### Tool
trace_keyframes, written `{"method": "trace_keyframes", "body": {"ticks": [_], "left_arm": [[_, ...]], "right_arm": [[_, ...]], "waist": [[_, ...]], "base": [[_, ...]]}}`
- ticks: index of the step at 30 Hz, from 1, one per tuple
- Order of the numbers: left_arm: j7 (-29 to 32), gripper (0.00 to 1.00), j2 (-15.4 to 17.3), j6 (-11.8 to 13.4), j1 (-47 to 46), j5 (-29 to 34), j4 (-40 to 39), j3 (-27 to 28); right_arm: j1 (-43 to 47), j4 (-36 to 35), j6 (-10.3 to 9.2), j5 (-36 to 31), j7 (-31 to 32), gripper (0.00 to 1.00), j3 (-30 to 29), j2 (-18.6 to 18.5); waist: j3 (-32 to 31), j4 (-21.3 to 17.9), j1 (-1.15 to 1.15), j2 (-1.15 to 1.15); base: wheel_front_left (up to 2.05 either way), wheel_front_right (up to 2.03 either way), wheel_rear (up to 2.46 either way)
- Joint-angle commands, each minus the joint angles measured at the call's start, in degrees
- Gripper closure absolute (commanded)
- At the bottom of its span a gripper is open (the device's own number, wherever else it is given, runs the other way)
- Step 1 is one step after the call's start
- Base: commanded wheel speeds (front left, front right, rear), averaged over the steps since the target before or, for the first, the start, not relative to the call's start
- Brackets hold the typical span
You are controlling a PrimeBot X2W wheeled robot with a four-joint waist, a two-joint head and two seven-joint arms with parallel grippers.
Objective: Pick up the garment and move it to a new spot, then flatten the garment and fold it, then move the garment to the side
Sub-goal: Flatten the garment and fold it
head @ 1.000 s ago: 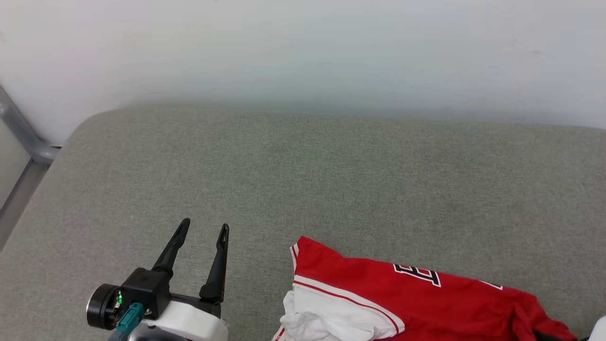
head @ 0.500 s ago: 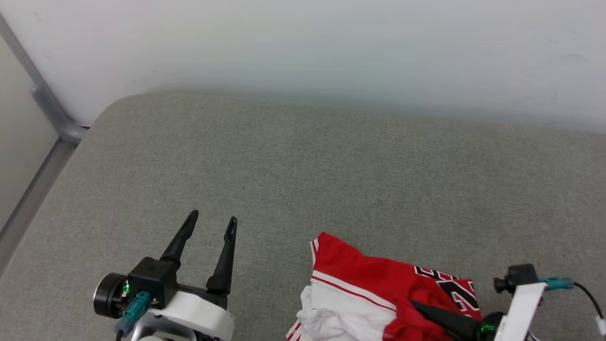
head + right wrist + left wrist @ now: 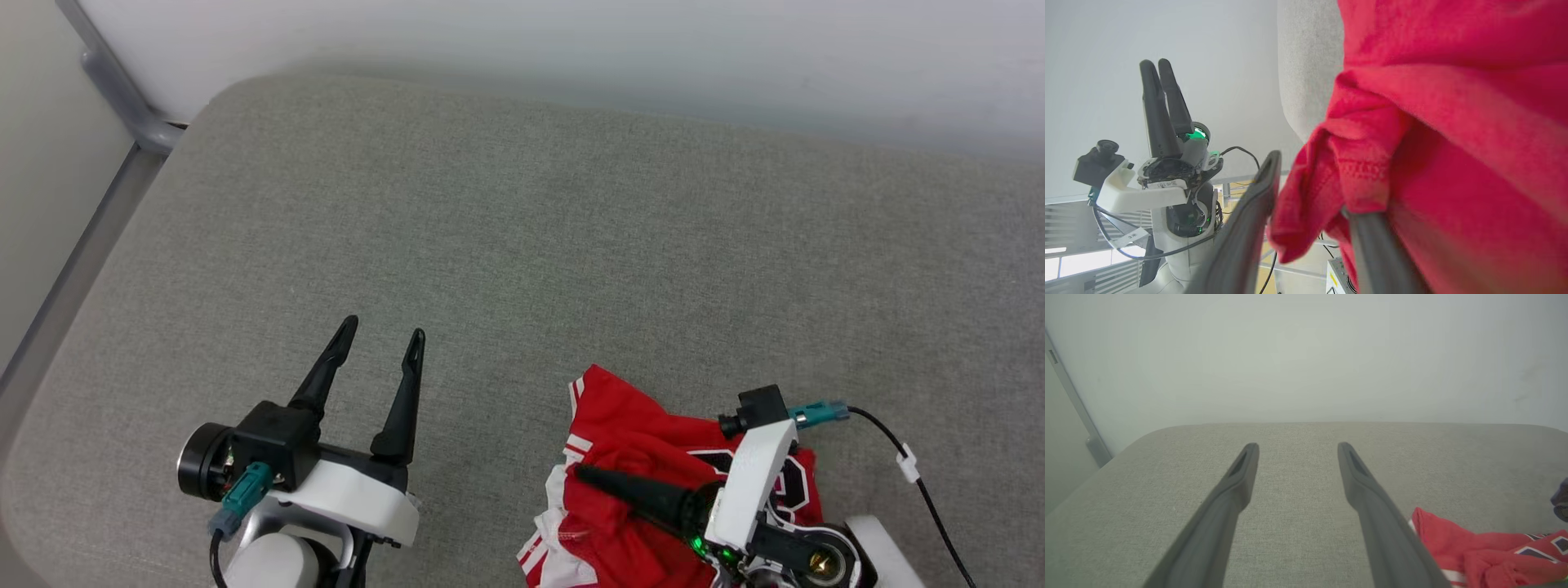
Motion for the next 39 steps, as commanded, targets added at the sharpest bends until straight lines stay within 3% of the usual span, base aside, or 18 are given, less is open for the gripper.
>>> {"method": "trace_keyframes", "body": {"ticks": [1, 7, 14, 25, 32, 39], "left_arm": [[-0.41, 0.00, -0.41, -0.05, -0.84, 0.43, 0.31, 0.05], [-0.66, 0.00, -0.60, -0.30, -0.99, 0.94, 1.13, 0.53], [-0.73, 0.00, -0.33, 0.36, 0.27, 1.23, 1.00, 1.01], [-0.81, 0.00, 0.01, 2.64, 2.07, 1.30, 0.16, 2.91], [-0.86, 0.00, 0.35, 4.53, 4.26, 1.35, -0.45, 5.24], [-0.86, 0.00, 1.09, 4.83, 6.45, 2.64, -0.68, 6.23]], "right_arm": [[-1.34, -0.02, -0.01, 0.04, -0.71, 0.00, 0.59, -0.03], [-1.89, -4.32, -0.01, -3.21, -4.51, 0.00, 2.71, -0.38], [-0.73, -11.98, -0.01, -14.39, -12.83, 0.00, 2.44, -3.58], [2.20, -21.30, -0.01, -41.15, -31.35, 0.00, -13.06, -5.05], [7.59, -29.86, -0.01, -53.86, -34.02, 0.00, -22.41, -3.29], [14.18, -33.41, -0.02, -63.39, -36.66, 0.00, -23.12, -3.75]], "waist": [[0.20, -0.21, -0.01, 0.00], [-0.70, -1.25, -0.01, 0.00], [-2.14, -3.15, -0.01, 0.00], [-4.34, -7.48, -0.01, 0.00], [-6.95, -10.02, -0.01, 0.00], [-9.71, -10.93, -0.01, 0.00]], "base": [[0.00, 0.00, 0.00], [0.00, 0.00, 0.00], [0.00, 0.00, 0.00], [0.00, 0.00, 0.00], [0.00, 0.00, 0.00], [0.00, 0.00, 0.00]]}}
